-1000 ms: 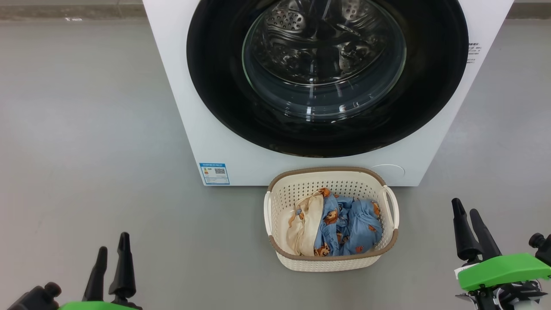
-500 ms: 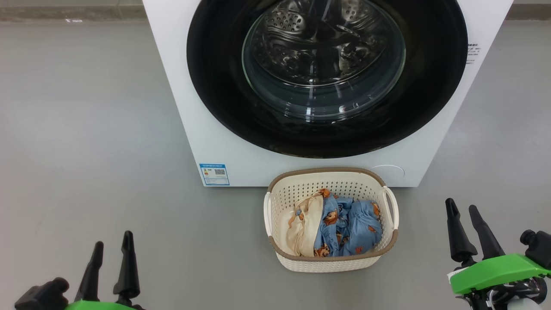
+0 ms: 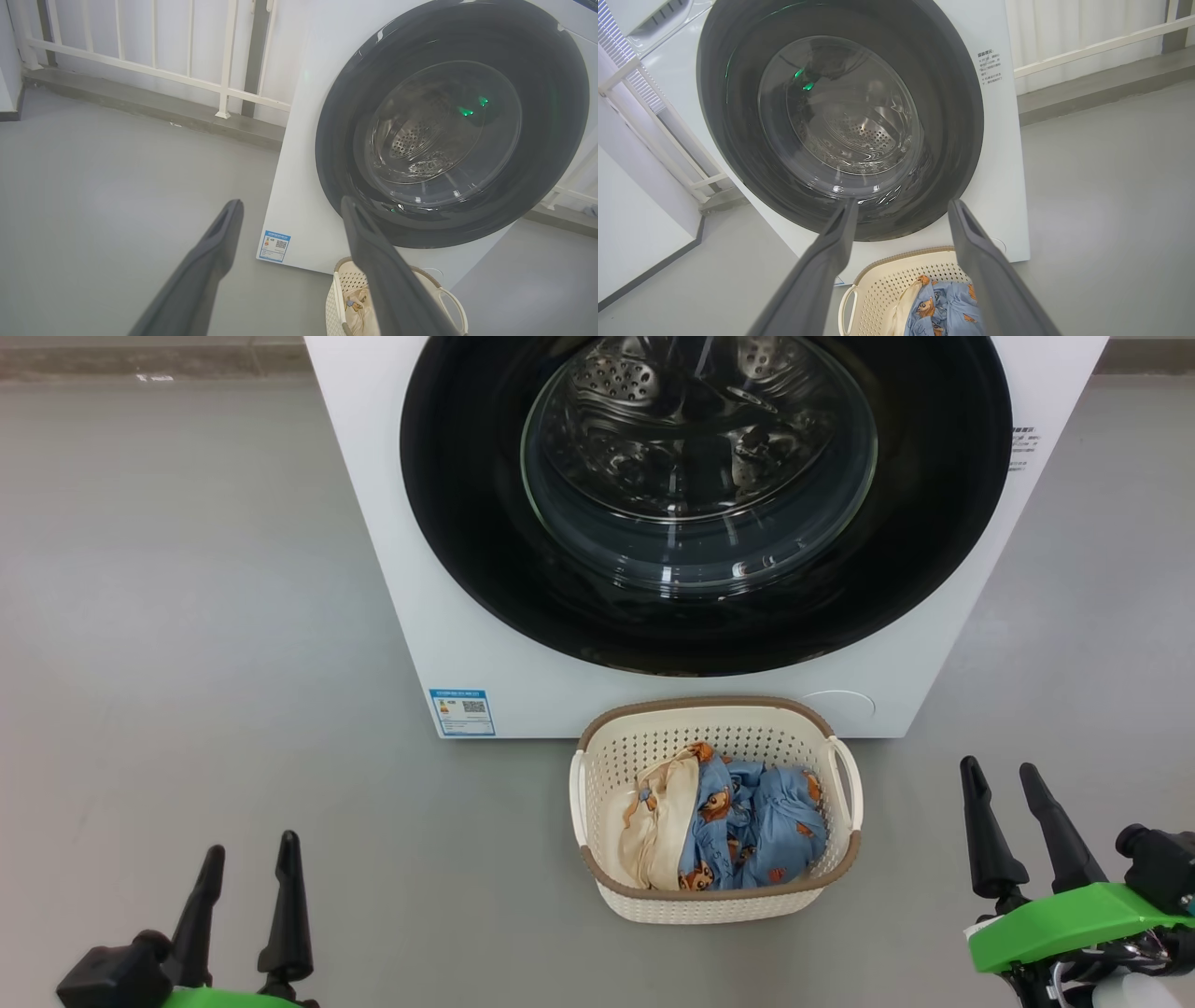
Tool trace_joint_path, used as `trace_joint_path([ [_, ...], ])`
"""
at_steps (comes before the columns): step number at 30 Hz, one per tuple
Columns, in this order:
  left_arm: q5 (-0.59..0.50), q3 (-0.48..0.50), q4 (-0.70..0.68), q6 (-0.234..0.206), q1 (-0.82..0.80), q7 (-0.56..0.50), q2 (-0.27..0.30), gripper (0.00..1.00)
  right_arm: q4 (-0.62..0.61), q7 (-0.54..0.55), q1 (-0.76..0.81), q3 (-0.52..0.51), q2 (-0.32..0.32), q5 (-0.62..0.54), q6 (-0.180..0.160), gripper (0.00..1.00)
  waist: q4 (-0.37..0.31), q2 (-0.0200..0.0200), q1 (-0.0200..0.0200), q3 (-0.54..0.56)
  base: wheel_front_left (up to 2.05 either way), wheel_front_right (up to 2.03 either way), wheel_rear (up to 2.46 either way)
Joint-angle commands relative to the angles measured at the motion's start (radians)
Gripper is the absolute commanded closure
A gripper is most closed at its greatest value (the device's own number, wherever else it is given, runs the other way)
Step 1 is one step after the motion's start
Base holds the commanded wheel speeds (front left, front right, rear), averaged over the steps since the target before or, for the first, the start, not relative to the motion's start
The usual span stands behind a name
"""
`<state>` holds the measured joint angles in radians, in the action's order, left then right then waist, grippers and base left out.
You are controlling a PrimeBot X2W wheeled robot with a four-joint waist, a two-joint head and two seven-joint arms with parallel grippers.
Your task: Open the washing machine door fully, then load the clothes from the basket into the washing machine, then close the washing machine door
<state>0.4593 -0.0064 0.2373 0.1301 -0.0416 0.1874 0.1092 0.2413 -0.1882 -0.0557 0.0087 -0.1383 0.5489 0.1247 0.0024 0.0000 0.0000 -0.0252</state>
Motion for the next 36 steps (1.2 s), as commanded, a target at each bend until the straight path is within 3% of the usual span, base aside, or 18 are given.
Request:
trace_joint_path([
  [1,-0.032,0.023,-0.034,0.000,-0.048,0.018,0.024,0.00,-0.029,-0.017,-0.049,0.024,-0.026,-0.033,0.005,0.00,0.000,0.0000,0.0000,0.000,0.00,0.00,0.00],
  [19,-0.208,0.023,-0.021,0.001,-0.056,0.073,0.045,0.00,-0.050,-0.073,-0.038,0.018,-0.032,-0.220,0.006,0.00,-0.011,0.0000,0.0000,0.003,0.00,0.00,0.00],
  [36,-0.172,0.030,0.007,0.001,-0.063,0.074,0.051,0.00,-0.054,-0.074,-0.028,-0.004,-0.021,-0.225,0.006,0.00,-0.018,0.0000,0.0000,0.000,0.00,0.00,0.00],
])
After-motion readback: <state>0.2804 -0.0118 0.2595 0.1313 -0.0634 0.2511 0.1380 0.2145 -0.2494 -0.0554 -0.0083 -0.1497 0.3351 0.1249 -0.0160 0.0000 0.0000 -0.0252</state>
